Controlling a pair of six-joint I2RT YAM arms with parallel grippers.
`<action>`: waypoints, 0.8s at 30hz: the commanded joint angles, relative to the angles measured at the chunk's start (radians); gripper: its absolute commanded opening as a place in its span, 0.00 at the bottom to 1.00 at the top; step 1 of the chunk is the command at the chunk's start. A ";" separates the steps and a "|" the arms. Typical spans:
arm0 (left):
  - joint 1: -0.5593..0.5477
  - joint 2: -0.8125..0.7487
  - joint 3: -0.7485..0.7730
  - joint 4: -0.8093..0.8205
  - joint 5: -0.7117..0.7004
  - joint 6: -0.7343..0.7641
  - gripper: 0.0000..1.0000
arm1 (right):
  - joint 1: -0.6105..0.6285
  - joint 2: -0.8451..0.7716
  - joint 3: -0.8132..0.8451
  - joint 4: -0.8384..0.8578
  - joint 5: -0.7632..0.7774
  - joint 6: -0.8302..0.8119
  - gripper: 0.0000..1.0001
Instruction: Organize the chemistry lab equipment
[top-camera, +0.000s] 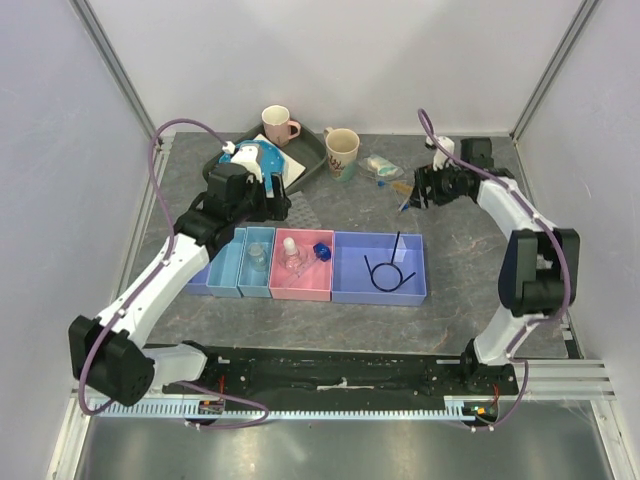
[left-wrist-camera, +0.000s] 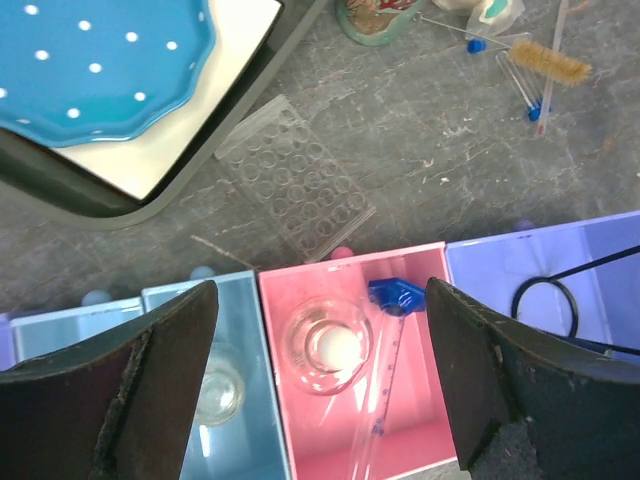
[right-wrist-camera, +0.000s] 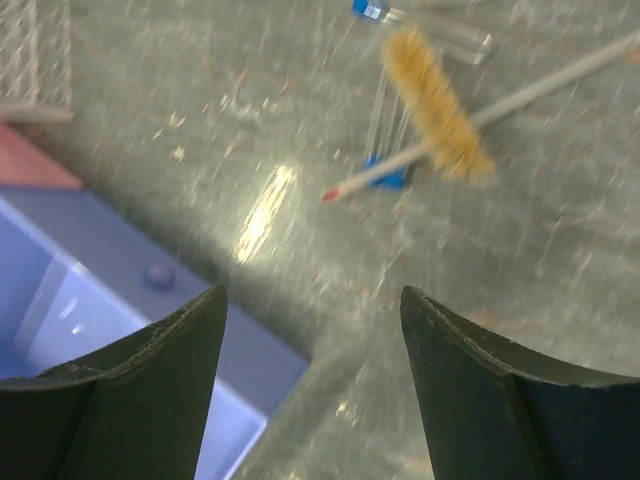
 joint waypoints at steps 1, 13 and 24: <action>0.007 -0.129 -0.084 0.037 -0.056 0.098 0.91 | 0.099 0.126 0.189 0.012 0.199 -0.007 0.77; 0.007 -0.352 -0.278 0.005 -0.124 0.166 0.91 | 0.182 0.573 0.873 -0.430 0.240 -0.476 0.62; 0.007 -0.369 -0.305 0.025 -0.128 0.175 0.91 | 0.193 0.633 0.830 -0.427 0.320 -0.506 0.45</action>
